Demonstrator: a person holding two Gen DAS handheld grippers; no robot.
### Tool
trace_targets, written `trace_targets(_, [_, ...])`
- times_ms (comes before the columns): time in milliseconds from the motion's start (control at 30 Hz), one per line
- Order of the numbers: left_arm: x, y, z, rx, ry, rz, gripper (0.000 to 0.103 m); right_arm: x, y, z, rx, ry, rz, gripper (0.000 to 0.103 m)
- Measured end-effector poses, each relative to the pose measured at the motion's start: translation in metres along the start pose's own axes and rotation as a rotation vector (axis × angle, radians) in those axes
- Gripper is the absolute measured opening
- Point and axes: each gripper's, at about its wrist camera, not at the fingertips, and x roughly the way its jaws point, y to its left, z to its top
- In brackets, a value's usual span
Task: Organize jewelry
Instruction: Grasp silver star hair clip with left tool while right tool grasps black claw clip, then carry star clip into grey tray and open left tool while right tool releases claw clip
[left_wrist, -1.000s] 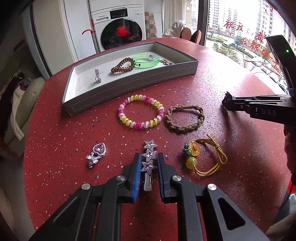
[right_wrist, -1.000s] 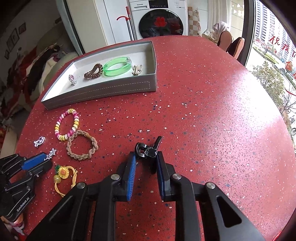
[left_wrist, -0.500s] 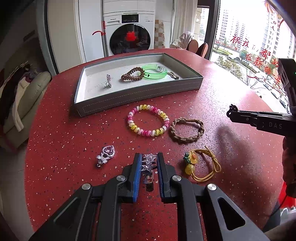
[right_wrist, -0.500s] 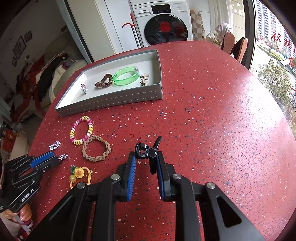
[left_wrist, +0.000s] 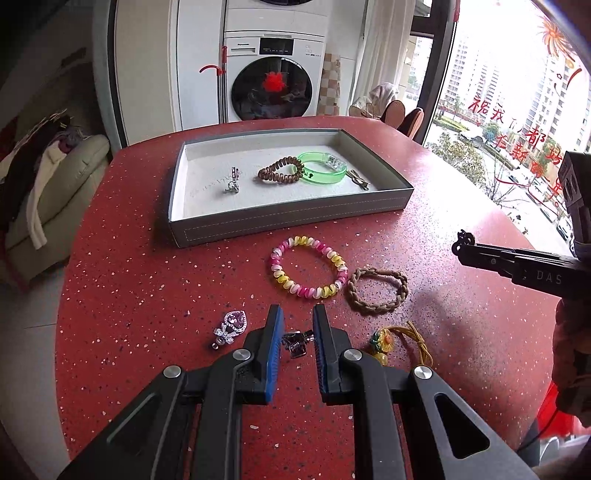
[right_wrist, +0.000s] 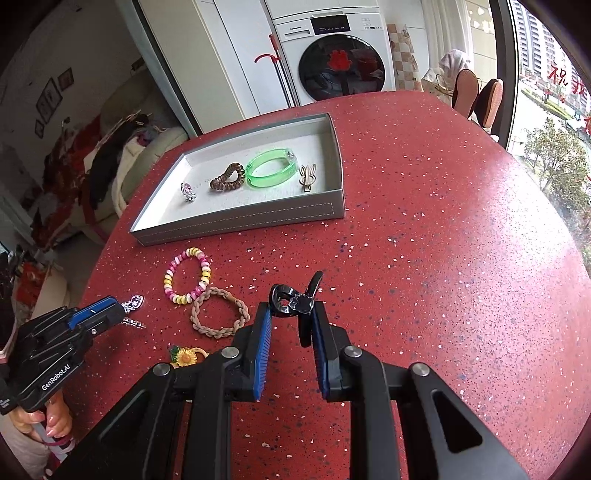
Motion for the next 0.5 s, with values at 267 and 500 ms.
trace_targets(267, [-0.007, 0.006, 0.029, -0.02, -0.051, -0.003, 0.035, -0.005, 0.005, 0.024, -0.019, -0.019, 0.033, 0.023])
trace_targets(500, [-0.006, 0.018, 0.067, -0.025, -0.103, 0.014, 0.035, -0.003, 0.012, 0.056, -0.056, -0.035, 0.053, 0.023])
